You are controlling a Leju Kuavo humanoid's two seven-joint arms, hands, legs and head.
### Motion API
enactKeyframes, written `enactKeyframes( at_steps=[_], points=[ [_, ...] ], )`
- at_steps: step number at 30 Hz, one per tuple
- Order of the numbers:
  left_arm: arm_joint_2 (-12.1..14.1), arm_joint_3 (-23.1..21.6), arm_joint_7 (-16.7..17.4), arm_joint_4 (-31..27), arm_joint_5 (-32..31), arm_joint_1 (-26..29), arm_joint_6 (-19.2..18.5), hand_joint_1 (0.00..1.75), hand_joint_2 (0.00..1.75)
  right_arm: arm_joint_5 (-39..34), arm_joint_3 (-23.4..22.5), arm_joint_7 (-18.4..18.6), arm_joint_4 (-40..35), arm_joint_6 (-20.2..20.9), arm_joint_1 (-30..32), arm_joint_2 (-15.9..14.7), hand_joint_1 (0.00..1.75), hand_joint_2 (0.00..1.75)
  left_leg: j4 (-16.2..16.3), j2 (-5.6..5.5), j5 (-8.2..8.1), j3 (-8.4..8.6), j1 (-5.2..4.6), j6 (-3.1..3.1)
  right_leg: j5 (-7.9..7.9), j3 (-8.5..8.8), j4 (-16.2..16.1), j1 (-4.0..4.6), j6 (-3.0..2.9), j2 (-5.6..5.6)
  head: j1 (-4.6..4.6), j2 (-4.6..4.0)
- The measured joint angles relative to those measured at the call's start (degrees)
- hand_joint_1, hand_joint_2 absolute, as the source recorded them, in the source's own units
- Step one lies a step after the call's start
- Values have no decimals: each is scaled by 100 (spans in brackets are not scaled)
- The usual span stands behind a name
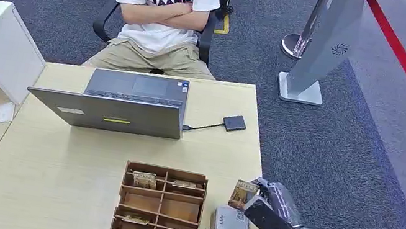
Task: Pass the card to the sensor for recognition and then transmit it.
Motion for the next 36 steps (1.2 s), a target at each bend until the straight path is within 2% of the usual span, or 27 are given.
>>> enactKeyframes(
  at_steps=[13,36],
  points=[
    [35,0,0,0,-33,3,0,0,0,50,280,50,227,269,-1,-440,175,175,0,0,0,0,0,0,0,0,0,0,0,0,0,0],
    [46,0,0,0,-103,13,-2,0,0,-57,789,54,394,431,-162,-676,175,175,0,0,0,1,0,0,0,1,0,0,0,0,0,0]
  ],
)
